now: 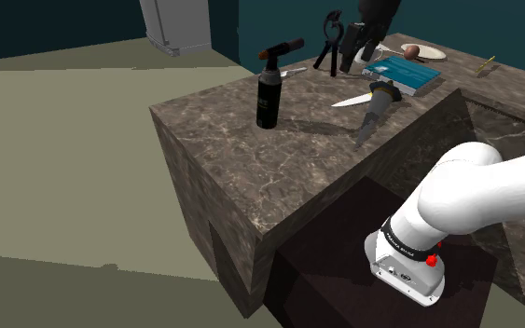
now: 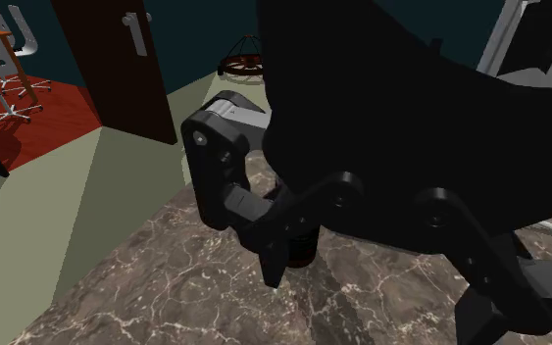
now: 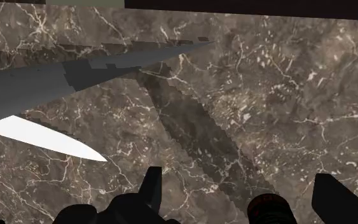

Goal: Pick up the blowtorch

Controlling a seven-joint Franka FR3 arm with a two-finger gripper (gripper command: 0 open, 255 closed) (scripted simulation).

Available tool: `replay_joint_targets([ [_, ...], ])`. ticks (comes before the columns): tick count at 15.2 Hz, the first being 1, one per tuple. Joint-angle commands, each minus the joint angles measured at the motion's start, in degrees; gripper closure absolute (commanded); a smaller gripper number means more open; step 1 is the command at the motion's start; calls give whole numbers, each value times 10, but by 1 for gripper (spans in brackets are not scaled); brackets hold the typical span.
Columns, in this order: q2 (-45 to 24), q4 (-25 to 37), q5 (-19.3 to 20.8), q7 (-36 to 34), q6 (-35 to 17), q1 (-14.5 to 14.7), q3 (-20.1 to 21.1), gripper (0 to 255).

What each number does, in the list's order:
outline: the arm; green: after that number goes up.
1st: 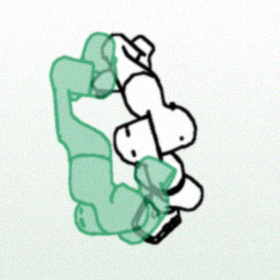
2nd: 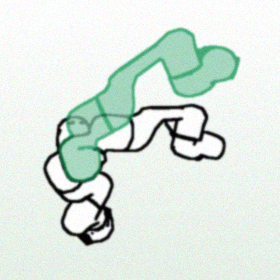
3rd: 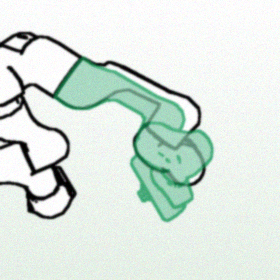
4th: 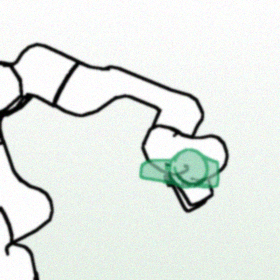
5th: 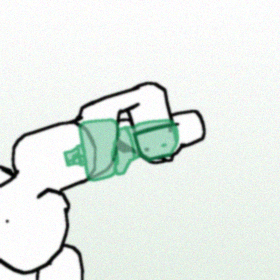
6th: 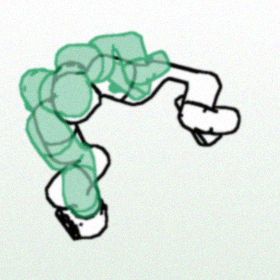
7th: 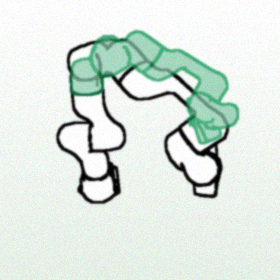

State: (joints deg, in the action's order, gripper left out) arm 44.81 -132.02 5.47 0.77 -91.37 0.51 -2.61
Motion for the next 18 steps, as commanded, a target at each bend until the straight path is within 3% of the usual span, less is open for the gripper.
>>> replay_joint_targets([
  [1, 0, 0, 0, 0, 0, 0, 0, 0],
  [9, -197, 163, 22, 266, -11, 90, -47, 0],
  [18, -379, 345, 19, 545, 16, 164, -40, 0],
])
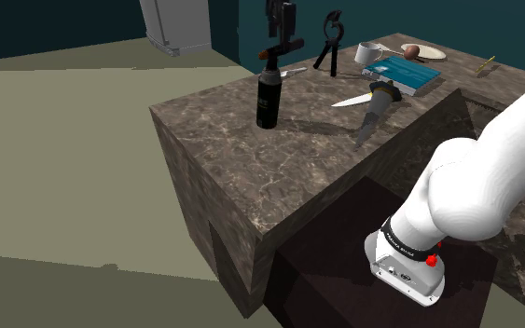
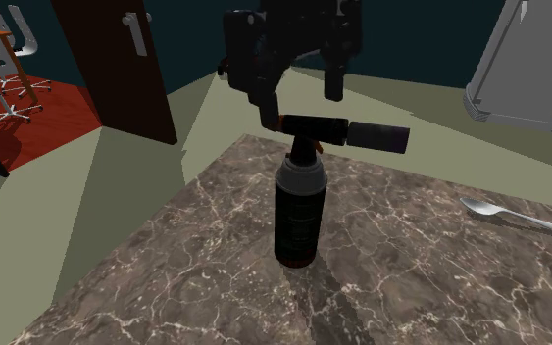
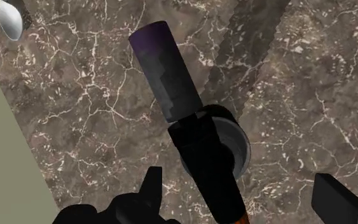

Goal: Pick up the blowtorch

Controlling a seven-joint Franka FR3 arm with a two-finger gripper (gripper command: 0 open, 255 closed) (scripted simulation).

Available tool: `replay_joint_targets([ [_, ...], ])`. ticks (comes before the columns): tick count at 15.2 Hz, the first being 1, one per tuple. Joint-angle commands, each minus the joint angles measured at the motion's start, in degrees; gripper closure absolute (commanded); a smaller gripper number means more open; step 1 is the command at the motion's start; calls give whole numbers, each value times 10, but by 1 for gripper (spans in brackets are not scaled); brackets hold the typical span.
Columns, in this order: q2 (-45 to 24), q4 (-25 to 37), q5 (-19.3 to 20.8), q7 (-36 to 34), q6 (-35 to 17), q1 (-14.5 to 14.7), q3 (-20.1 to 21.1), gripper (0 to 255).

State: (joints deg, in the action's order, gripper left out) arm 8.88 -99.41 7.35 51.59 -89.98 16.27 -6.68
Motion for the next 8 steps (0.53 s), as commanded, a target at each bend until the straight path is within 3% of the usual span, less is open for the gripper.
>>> replay_joint_targets([
  [1, -36, 37, 0, 65, 6, 13, 6, 0],
  [8, -25, -29, 2, 59, -49, 12, 6, 0],
])
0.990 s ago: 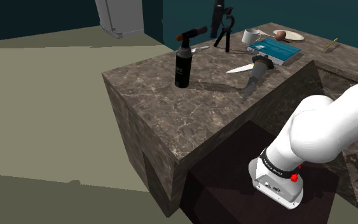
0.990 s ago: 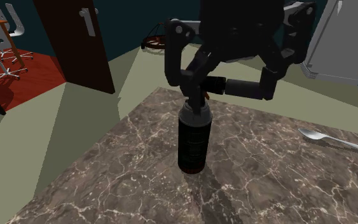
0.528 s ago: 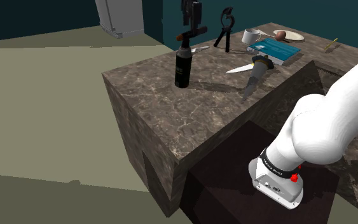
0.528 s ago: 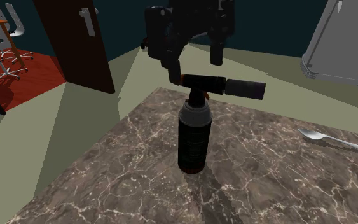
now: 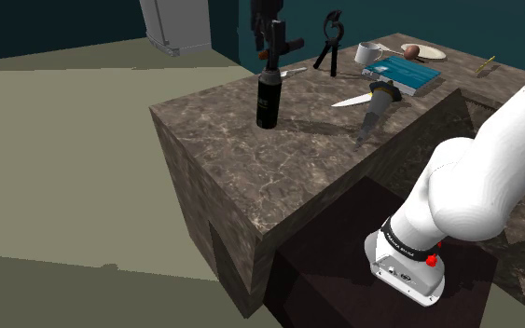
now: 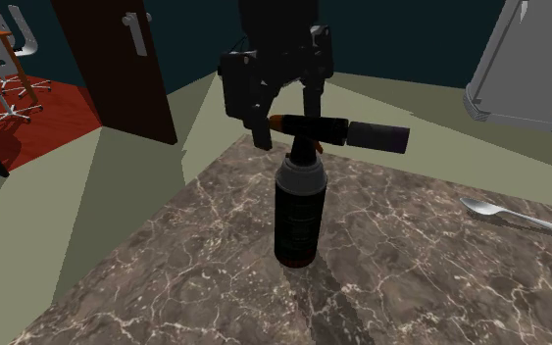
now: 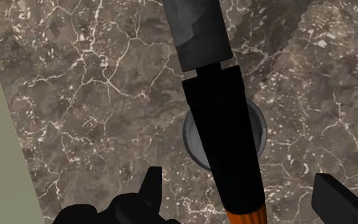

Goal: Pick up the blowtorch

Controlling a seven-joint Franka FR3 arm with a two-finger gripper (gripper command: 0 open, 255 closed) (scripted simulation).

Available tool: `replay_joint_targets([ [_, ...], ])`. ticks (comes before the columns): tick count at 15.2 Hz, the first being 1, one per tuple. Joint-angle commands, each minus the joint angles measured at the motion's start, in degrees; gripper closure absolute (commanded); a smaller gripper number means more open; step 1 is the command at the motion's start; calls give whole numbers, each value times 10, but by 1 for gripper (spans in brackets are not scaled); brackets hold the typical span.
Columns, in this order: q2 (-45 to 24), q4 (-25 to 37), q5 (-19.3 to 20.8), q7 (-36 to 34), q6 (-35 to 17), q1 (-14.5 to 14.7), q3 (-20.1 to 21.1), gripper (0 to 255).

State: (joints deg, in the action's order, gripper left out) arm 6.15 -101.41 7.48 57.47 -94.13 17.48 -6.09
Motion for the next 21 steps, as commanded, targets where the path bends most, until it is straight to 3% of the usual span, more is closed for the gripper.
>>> replay_joint_targets([
  [1, 3, -14, 0, -1, -12, 0, 0, 0],
  [3, 2, -14, 0, -1, -12, 0, 0, 0],
  [4, 3, -14, 0, 0, -12, 0, -1, 255],
  [13, 2, -14, 0, -1, -12, 0, 0, 255],
  [21, -10, 62, -1, 7, 51, 0, 0, 255],
])
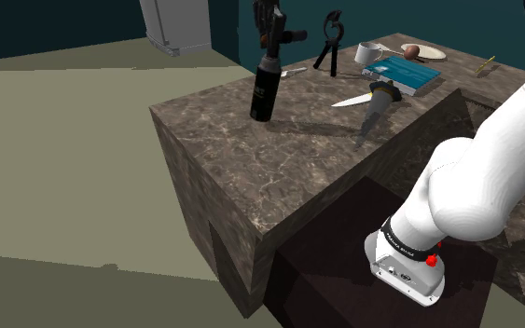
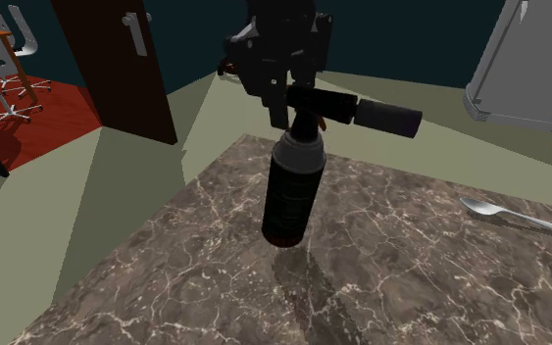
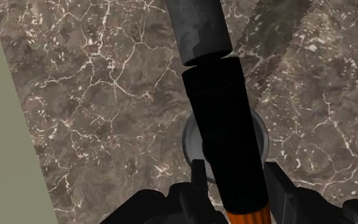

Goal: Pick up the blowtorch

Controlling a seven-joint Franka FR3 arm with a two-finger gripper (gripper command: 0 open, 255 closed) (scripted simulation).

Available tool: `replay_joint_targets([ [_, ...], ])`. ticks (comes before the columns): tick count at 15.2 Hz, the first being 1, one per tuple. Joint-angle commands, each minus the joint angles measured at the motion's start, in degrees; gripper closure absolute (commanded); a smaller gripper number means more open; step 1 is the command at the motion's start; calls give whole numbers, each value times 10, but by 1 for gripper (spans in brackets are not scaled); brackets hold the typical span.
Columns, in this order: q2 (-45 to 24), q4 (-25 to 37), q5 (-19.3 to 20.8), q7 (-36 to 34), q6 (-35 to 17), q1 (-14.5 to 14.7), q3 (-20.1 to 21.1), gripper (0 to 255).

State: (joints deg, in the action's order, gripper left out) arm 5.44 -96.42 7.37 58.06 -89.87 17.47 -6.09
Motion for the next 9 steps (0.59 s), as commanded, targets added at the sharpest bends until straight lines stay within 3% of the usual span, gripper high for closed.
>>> replay_joint_targets([
  [1, -5, 22, 0, 2, 17, 0, 0, 255],
  [9, -21, 90, -2, 9, 68, 0, 0, 255],
])
